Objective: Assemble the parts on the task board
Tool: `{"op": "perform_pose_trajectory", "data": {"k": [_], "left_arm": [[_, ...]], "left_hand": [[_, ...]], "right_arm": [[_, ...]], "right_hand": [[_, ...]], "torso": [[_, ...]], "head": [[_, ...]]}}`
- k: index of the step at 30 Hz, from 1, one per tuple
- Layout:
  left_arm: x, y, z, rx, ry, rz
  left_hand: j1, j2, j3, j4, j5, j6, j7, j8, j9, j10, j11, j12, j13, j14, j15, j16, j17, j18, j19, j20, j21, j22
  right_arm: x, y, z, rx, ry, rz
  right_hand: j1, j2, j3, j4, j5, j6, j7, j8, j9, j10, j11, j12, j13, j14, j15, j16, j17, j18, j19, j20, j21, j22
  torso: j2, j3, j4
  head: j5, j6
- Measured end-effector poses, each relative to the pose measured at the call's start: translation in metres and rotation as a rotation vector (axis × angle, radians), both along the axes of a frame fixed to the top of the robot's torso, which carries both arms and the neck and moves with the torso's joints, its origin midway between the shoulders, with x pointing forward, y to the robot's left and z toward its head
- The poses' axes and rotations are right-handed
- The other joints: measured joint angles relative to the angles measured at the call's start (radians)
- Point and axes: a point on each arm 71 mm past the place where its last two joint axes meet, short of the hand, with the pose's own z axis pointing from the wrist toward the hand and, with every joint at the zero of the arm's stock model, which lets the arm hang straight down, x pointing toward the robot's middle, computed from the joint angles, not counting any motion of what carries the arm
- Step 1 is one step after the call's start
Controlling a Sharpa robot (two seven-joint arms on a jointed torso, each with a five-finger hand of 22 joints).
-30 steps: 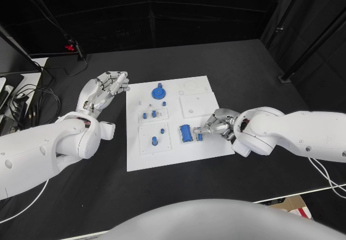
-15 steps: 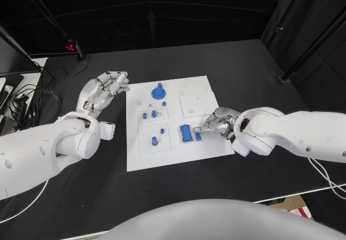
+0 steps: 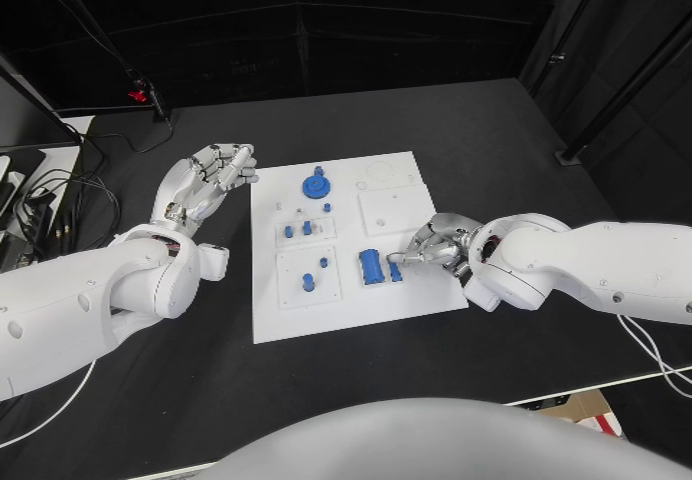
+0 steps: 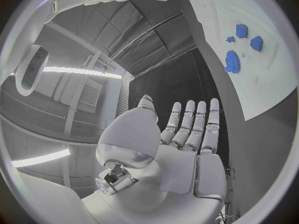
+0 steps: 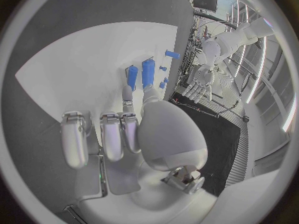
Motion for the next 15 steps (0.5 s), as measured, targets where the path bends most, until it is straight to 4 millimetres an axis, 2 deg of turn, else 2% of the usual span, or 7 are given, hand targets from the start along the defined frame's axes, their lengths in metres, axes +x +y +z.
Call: {"op": "perform_pose_trajectory", "data": {"k": [2,3,4,5,7,15], "left_arm": [[0.0000,-0.0001,-0.0001,0.000,0.001,0.000],[0.0000,0.0000,-0.0001,0.000,0.001,0.000],[0.0000,0.0000,-0.0002,0.000,0.001,0.000],[0.0000,0.0000,-0.0002,0.000,0.002,0.000],[0.0001,0.0000,-0.0003,0.001,0.002,0.000],[0.0003,0.0001,-0.0006,0.002,0.004,0.001]], "left_hand": [[0.000,0.000,0.000,0.000,0.000,0.000,0.000,0.000,-0.001,0.000,0.000,0.000,0.000,0.000,0.000,0.000,0.000,0.000,0.000,0.000,0.000,0.000],[0.000,0.000,0.000,0.000,0.000,0.000,0.000,0.000,-0.001,0.000,0.000,0.000,0.000,0.000,0.000,0.000,0.000,0.000,0.000,0.000,0.000,0.000],[0.000,0.000,0.000,0.000,0.000,0.000,0.000,0.000,-0.001,0.000,0.000,0.000,0.000,0.000,0.000,0.000,0.000,0.000,0.000,0.000,0.000,0.000],[0.000,0.000,0.000,0.000,0.000,0.000,0.000,0.000,-0.001,0.000,0.000,0.000,0.000,0.000,0.000,0.000,0.000,0.000,0.000,0.000,0.000,0.000],[0.000,0.000,0.000,0.000,0.000,0.000,0.000,0.000,-0.001,0.000,0.000,0.000,0.000,0.000,0.000,0.000,0.000,0.000,0.000,0.000,0.000,0.000],[0.000,0.000,0.000,0.000,0.000,0.000,0.000,0.000,-0.001,0.000,0.000,0.000,-0.001,0.000,0.000,0.004,-0.002,0.000,0.000,0.000,0.000,0.000]], "right_arm": [[-0.0004,-0.0029,0.0001,-0.010,0.001,0.000],[-0.0008,-0.0042,0.0001,-0.015,0.002,0.000],[-0.0012,-0.0055,0.0002,-0.020,0.003,0.002],[-0.0018,-0.0068,0.0002,-0.026,0.006,0.005],[-0.0029,-0.0080,0.0003,-0.035,0.011,0.013],[-0.0064,-0.0049,-0.0009,-0.058,0.041,0.069]], "right_hand": [[0.000,0.000,-0.011,0.001,-0.025,-0.004,-0.004,0.043,0.032,-0.002,-0.009,0.000,0.000,0.001,-0.006,0.000,0.000,0.000,-0.001,-0.008,0.000,0.000],[0.000,0.000,-0.014,0.001,-0.031,-0.007,-0.007,0.054,0.041,0.000,-0.011,0.000,0.000,0.000,-0.007,0.000,0.000,0.000,-0.002,-0.009,0.000,0.000],[0.000,0.000,-0.022,0.003,-0.046,-0.013,-0.013,0.080,0.063,-0.001,-0.011,0.000,0.000,0.002,-0.009,0.000,0.000,0.000,-0.002,-0.009,0.000,0.000],[0.000,0.000,-0.027,0.005,-0.052,-0.021,-0.014,0.098,0.079,0.000,-0.018,0.000,0.000,0.001,-0.014,0.000,0.000,0.000,0.001,-0.011,0.000,0.000],[0.000,0.000,-0.037,0.004,-0.060,-0.030,-0.019,0.126,0.104,0.000,-0.018,0.000,0.000,0.000,-0.014,0.000,0.000,0.000,0.000,-0.018,0.000,0.000],[0.000,0.000,-0.048,0.007,-0.074,-0.044,-0.018,0.145,0.131,0.000,-0.018,0.000,0.000,0.000,-0.014,0.000,0.000,0.000,0.000,-0.018,0.000,0.000]], "torso": [[0.000,0.0000,0.0002],[0.000,0.0000,0.0002],[0.000,0.0000,0.0004],[0.000,0.0000,0.0004],[0.000,0.0000,0.0004],[-0.001,0.0001,0.0004]], "head": [[0.000,0.000],[0.000,0.000],[0.001,0.000],[0.001,0.000],[0.001,0.000],[-0.002,0.000]]}}
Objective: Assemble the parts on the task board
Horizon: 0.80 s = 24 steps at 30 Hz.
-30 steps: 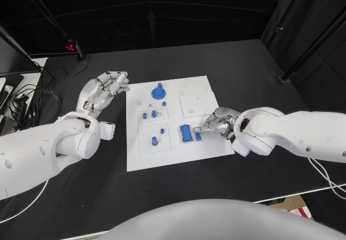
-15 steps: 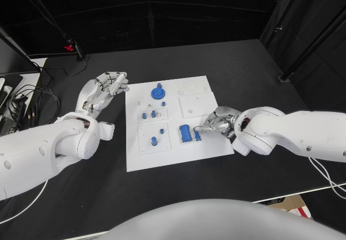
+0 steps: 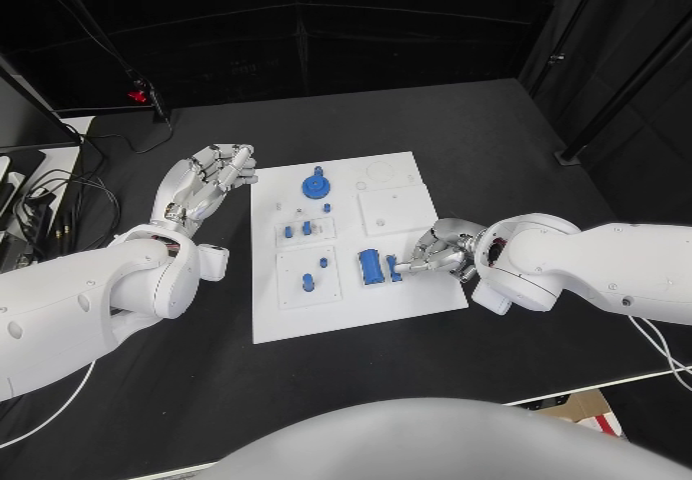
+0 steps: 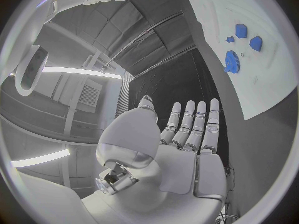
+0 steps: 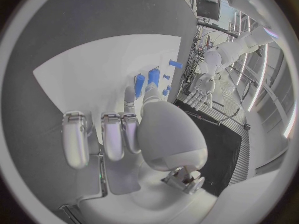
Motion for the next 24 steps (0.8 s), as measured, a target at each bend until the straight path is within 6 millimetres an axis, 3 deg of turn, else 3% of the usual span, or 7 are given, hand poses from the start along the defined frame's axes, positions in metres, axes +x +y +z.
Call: {"op": "perform_pose_trajectory", "data": {"k": [10,19,24], "left_arm": [[0.0000,0.0001,-0.0003,0.000,0.001,0.001],[-0.0001,-0.0001,-0.0006,0.001,0.002,0.000],[-0.0002,-0.0003,-0.0007,0.000,0.003,0.000]], "left_hand": [[0.004,-0.004,0.000,0.000,0.000,0.000,0.000,0.004,-0.001,0.000,0.000,0.000,-0.001,0.000,0.000,0.000,-0.001,0.000,0.000,0.000,0.000,0.000],[0.004,-0.004,0.000,0.000,0.000,0.000,0.000,0.004,-0.001,0.000,0.000,0.000,-0.001,0.000,0.000,0.000,-0.001,0.000,0.000,0.000,0.000,0.000],[0.004,-0.004,0.000,0.000,0.000,0.000,0.000,0.004,-0.001,0.000,0.000,0.000,-0.001,0.000,0.000,0.000,-0.001,0.000,0.000,0.000,0.000,0.000]], "right_arm": [[0.0002,0.0076,-0.0031,-0.014,0.031,0.057],[0.0032,0.0085,-0.0051,-0.035,0.032,0.062],[0.0051,0.0089,-0.0059,-0.046,0.029,0.059]], "right_hand": [[0.000,0.000,-0.003,-0.003,-0.004,0.000,0.000,0.015,0.015,-0.004,-0.004,0.000,0.000,0.003,-0.003,0.000,0.001,0.000,0.000,0.000,0.000,0.000],[0.032,0.032,0.006,-0.012,-0.004,-0.007,-0.007,0.025,0.032,0.000,-0.007,0.000,0.001,0.000,-0.007,0.000,0.001,0.000,0.000,-0.007,0.000,0.000],[0.047,0.041,0.010,-0.015,0.017,-0.010,-0.010,0.026,0.038,-0.001,-0.013,0.001,0.002,0.000,-0.007,0.000,0.001,0.000,0.000,-0.007,0.000,0.000]], "torso": [[0.001,0.0005,0.0001],[0.001,0.0003,0.0001],[0.001,0.0001,0.0001]], "head": [[0.001,0.000],[0.000,0.000],[0.000,0.000]]}}
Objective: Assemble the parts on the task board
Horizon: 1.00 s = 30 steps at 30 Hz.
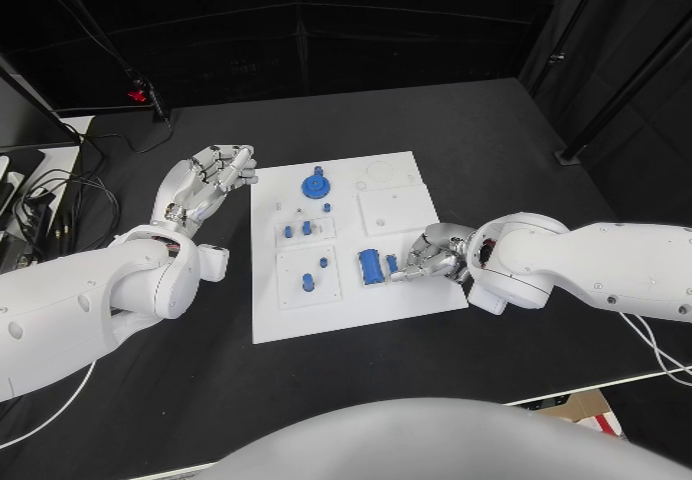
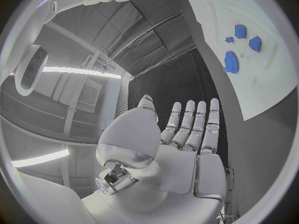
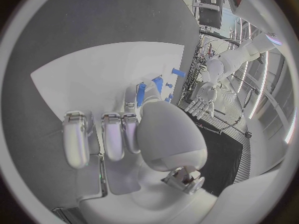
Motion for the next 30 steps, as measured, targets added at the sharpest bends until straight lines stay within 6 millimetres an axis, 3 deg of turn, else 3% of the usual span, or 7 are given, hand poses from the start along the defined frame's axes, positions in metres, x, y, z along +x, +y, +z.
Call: {"op": "perform_pose_trajectory", "data": {"k": [9,16,21,26,30], "left_arm": [[-0.0001,0.0000,-0.0001,0.000,0.001,0.000],[-0.0003,0.0002,-0.0003,0.000,0.001,0.000],[-0.0003,0.0002,-0.0003,0.000,0.001,0.000],[-0.0003,0.0003,-0.0003,0.000,0.002,0.000],[-0.0002,0.0004,-0.0005,0.000,0.002,0.001]], "left_hand": [[0.005,0.005,0.000,0.000,0.007,0.000,0.000,0.000,-0.002,0.000,0.000,0.000,-0.002,0.000,0.000,0.000,-0.002,0.000,0.000,0.000,0.000,-0.001],[0.005,0.005,0.000,0.000,0.007,0.000,0.000,0.000,-0.002,0.000,0.000,0.000,-0.002,0.000,0.000,0.000,-0.002,0.000,0.000,0.000,0.000,-0.001],[0.005,0.005,0.000,0.000,0.007,0.000,0.000,0.000,-0.002,0.000,0.000,0.000,-0.002,0.000,0.000,0.000,-0.002,0.000,0.000,0.000,0.000,-0.001],[0.005,0.005,0.000,0.000,0.007,0.000,0.000,0.000,-0.001,0.000,0.000,0.000,-0.002,0.000,0.000,0.000,-0.002,0.000,0.000,0.000,0.000,-0.001],[0.005,0.005,0.000,0.000,0.007,0.000,0.000,0.000,-0.001,0.000,0.000,0.000,-0.002,0.000,0.000,0.000,-0.002,0.000,0.000,0.000,0.000,-0.001]], "right_arm": [[0.0033,0.0021,-0.0010,-0.008,-0.004,0.000],[0.0048,0.0020,-0.0022,-0.021,0.000,-0.005],[0.0054,0.0030,-0.0015,-0.023,-0.001,-0.003],[0.0056,0.0032,-0.0012,-0.022,-0.005,-0.003],[0.0057,0.0024,-0.0010,-0.011,-0.025,-0.010]], "right_hand": [[0.042,0.026,0.017,-0.005,0.056,0.001,-0.007,0.000,0.007,0.000,-0.007,0.010,0.006,0.000,-0.007,0.000,0.000,0.000,0.000,-0.008,0.000,0.000],[0.087,0.016,0.032,-0.030,0.092,-0.003,-0.010,-0.007,0.009,-0.004,-0.011,0.010,0.007,0.001,-0.013,0.000,0.000,0.000,0.000,-0.008,0.000,0.000],[0.101,0.007,0.036,-0.041,0.094,-0.003,-0.010,-0.011,0.008,-0.004,-0.011,0.010,0.007,0.000,-0.014,0.000,0.000,0.000,-0.004,-0.011,0.000,0.000],[0.105,0.003,0.033,-0.044,0.094,-0.003,-0.010,-0.016,0.008,-0.004,-0.011,0.010,0.007,0.000,-0.014,0.000,0.000,0.000,0.000,-0.015,0.000,0.000],[0.105,0.007,0.009,-0.020,0.094,-0.003,-0.010,-0.018,0.011,-0.004,-0.011,0.009,0.007,0.000,-0.014,0.000,0.000,0.000,0.000,-0.015,0.000,0.000]], "torso": [[-0.001,0.0000,0.0000],[-0.001,-0.0003,0.0000],[-0.001,-0.0004,0.0000],[-0.001,-0.0003,0.0000],[-0.001,-0.0002,-0.0001]], "head": [[0.001,0.000],[0.000,0.000],[-0.001,0.000],[-0.001,0.000],[-0.001,0.000]]}}
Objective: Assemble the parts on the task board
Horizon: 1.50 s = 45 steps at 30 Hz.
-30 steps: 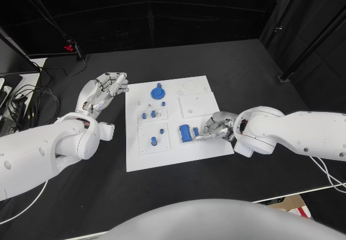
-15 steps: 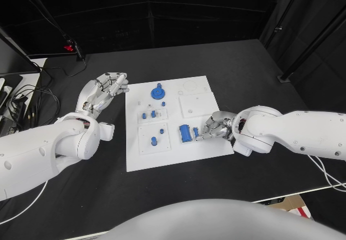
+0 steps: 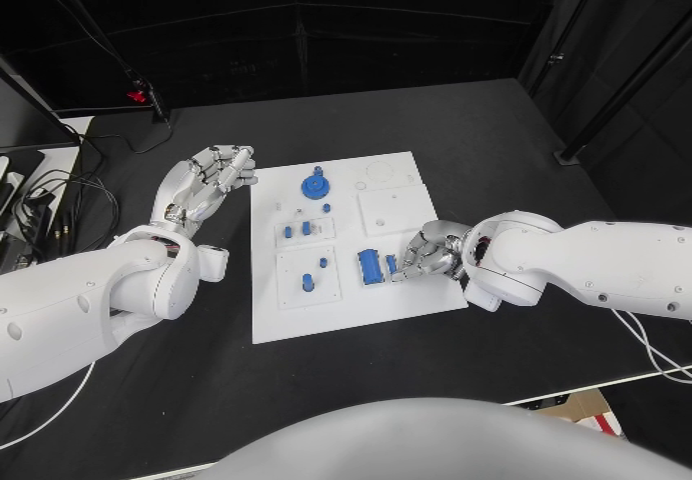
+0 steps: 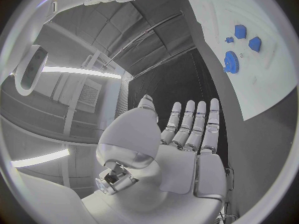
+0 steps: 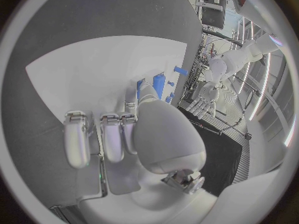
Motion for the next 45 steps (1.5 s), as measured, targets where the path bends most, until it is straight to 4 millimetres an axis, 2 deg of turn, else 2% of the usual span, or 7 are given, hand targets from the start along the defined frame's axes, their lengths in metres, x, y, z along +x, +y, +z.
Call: {"op": "perform_pose_trajectory", "data": {"k": [14,18,23,30,37,44,45], "left_arm": [[-0.001,-0.001,-0.003,-0.003,-0.004,-0.003],[-0.003,-0.003,-0.006,-0.004,-0.002,-0.002],[-0.006,-0.005,-0.008,-0.011,0.006,0.004],[-0.010,-0.006,-0.014,-0.022,0.026,0.029],[-0.012,-0.006,-0.018,-0.026,0.041,0.054],[-0.013,-0.004,-0.022,-0.024,0.048,0.072],[-0.013,-0.004,-0.022,-0.024,0.050,0.073]], "left_hand": [[-0.012,-0.028,-0.030,-0.002,-0.017,0.005,-0.003,0.022,-0.020,-0.007,-0.008,0.024,-0.026,-0.012,0.002,0.015,-0.034,0.000,0.000,0.000,0.006,-0.008],[-0.026,-0.052,-0.046,-0.001,-0.050,0.027,-0.005,0.015,-0.044,-0.022,-0.062,0.025,-0.040,-0.034,0.023,0.027,-0.058,-0.016,0.000,0.000,0.012,-0.014],[-0.053,-0.079,-0.049,0.002,-0.099,0.041,-0.008,0.000,-0.058,-0.045,-0.110,0.025,-0.040,-0.067,0.022,0.031,-0.065,-0.016,0.000,0.000,0.012,-0.021],[-0.134,-0.179,0.059,0.003,-0.132,-0.008,0.000,-0.004,-0.058,-0.127,-0.127,0.025,-0.040,-0.159,-0.051,0.054,-0.065,-0.003,-0.099,-0.032,-0.005,-0.095],[-0.172,-0.229,0.141,0.003,-0.135,-0.052,-0.005,0.012,-0.057,-0.154,-0.100,0.045,-0.040,-0.174,-0.087,0.070,-0.065,0.024,-0.181,-0.056,-0.010,-0.159],[-0.174,-0.231,0.150,0.005,-0.135,-0.054,-0.004,0.020,-0.057,-0.158,-0.096,0.049,-0.040,-0.173,-0.092,0.070,-0.065,0.024,-0.193,-0.061,-0.010,-0.169],[-0.208,-0.230,0.157,-0.015,-0.147,-0.074,-0.013,-0.021,-0.072,-0.173,-0.108,0.001,-0.056,-0.180,-0.101,0.020,-0.081,0.018,-0.214,-0.074,-0.025,-0.199]], "right_arm": [[0.019,-0.005,0.027,0.370,-0.395,-0.054],[0.031,-0.003,0.036,0.504,-0.520,-0.034],[0.042,0.006,0.042,0.647,-0.622,-0.026],[0.052,0.033,0.044,0.828,-0.677,-0.031],[0.061,0.045,0.041,0.899,-0.673,-0.052],[0.065,0.048,0.038,0.924,-0.668,-0.062],[0.065,0.049,0.038,0.925,-0.666,-0.063]], "right_hand": [[-0.059,-0.007,-0.037,0.032,0.016,-0.060,0.037,-0.068,-0.035,0.007,0.022,-0.009,-0.010,0.001,0.022,0.000,0.000,0.001,0.000,0.016,-0.053,0.000],[-0.064,0.004,-0.067,0.031,0.038,-0.119,0.063,-0.114,-0.090,0.003,0.047,-0.011,-0.009,-0.001,0.047,-0.048,0.000,0.111,-0.277,0.048,-0.464,-0.001],[-0.163,0.044,-0.124,0.022,0.047,-0.220,0.079,-0.157,-0.146,-0.563,0.070,-0.642,-0.217,-0.528,0.082,-0.634,-0.261,0.157,-0.625,0.075,-0.968,-0.212],[-0.364,0.022,-0.157,0.034,0.003,-0.434,0.062,-0.213,-0.205,-0.897,0.217,-1.108,-0.607,-0.913,0.226,-1.024,-0.586,0.116,-0.888,0.169,-1.323,-0.473],[-0.523,-0.111,0.054,0.043,-0.081,-0.628,0.023,-0.174,-0.210,-1.097,0.185,-1.203,-0.747,-1.162,0.204,-1.121,-0.720,0.116,-1.086,0.196,-1.491,-0.673],[-0.545,-0.132,0.108,0.044,-0.081,-0.670,0.012,-0.112,-0.207,-1.144,0.172,-1.175,-0.795,-1.215,0.189,-1.087,-0.768,0.116,-1.195,0.191,-1.518,-0.824],[-0.578,-0.132,0.128,0.025,-0.092,-0.681,-0.004,-0.151,-0.230,-1.166,0.161,-1.201,-0.833,-1.232,0.181,-1.119,-0.807,0.111,-1.214,0.173,-1.529,-0.862]], "torso": [[-0.003,0.0009,-0.0004],[-0.005,0.0009,0.0010],[-0.007,0.0012,0.0022],[-0.007,0.0025,-0.0006],[-0.008,0.0035,0.0028],[-0.008,0.0043,0.0041],[-0.008,0.0043,0.0040]], "head": [[0.021,0.000],[0.031,0.000],[0.050,0.003],[0.110,0.055],[0.128,0.106],[0.131,0.138],[0.132,0.140]]}}
